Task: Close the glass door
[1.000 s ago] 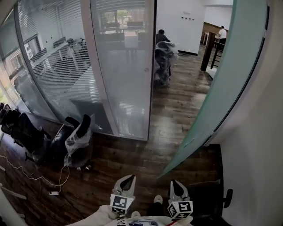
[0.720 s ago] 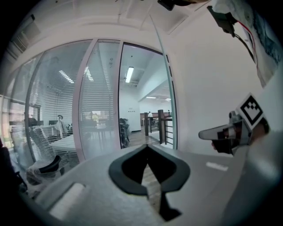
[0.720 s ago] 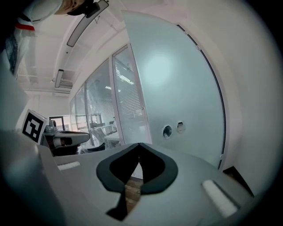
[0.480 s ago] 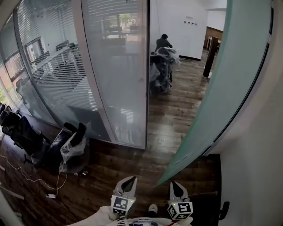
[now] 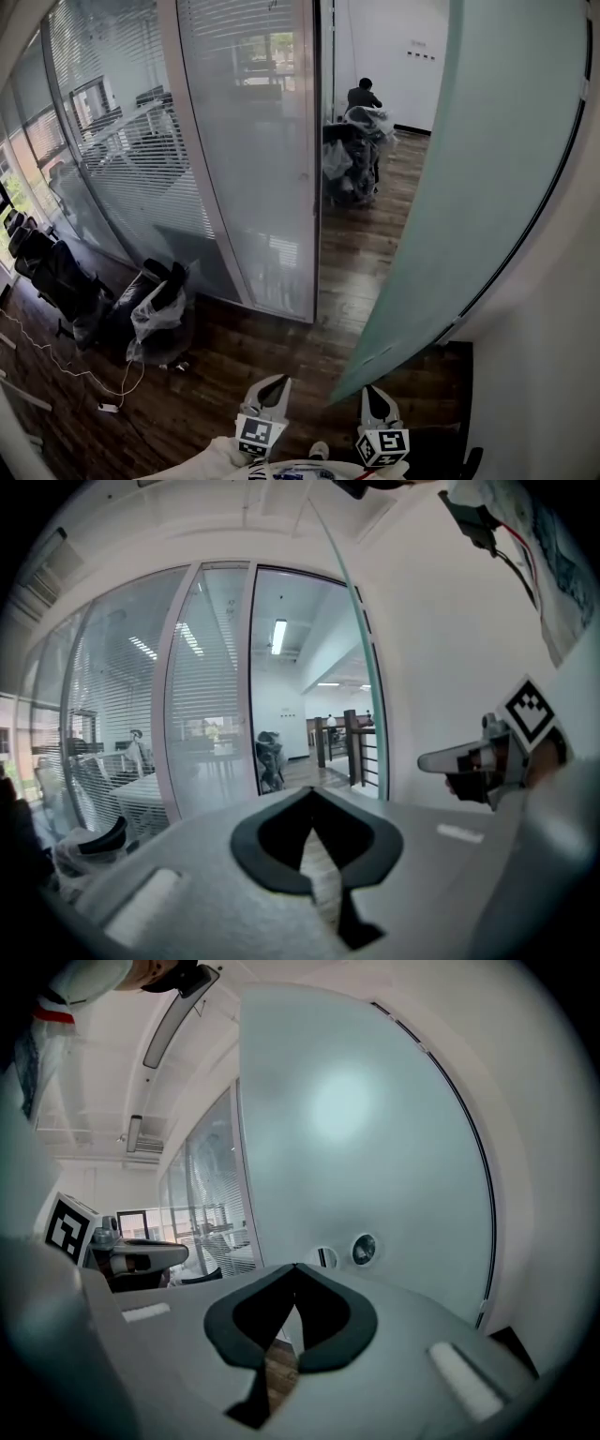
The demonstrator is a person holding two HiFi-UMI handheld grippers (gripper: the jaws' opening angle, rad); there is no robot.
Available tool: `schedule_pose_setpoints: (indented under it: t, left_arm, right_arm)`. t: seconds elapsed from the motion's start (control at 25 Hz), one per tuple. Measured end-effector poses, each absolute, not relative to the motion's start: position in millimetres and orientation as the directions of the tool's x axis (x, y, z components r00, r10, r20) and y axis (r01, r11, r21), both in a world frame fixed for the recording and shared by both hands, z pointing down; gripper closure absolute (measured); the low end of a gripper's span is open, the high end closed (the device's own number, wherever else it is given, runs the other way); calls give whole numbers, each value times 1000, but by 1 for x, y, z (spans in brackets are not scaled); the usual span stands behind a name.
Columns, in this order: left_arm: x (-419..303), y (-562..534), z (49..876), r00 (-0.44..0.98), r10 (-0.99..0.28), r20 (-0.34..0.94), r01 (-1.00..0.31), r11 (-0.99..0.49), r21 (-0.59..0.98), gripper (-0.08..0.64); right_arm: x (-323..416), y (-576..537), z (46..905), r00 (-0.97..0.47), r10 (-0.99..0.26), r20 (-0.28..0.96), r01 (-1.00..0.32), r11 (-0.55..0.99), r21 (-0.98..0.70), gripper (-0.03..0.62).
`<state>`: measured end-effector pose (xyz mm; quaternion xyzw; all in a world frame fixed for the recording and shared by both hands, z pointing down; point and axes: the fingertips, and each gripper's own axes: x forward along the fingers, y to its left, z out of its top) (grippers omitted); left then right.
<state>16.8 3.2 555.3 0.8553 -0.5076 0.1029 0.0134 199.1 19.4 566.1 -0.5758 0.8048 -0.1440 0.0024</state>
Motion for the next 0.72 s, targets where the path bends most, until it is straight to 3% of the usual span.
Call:
schedule_pose_setpoints:
  t: [0.72]
  left_arm:
    - [30,-14,578,406,-881,243,-901,-431,-57,558]
  right_arm:
    - [177,-20,574,-479,-865,151,-866,438,-243,586]
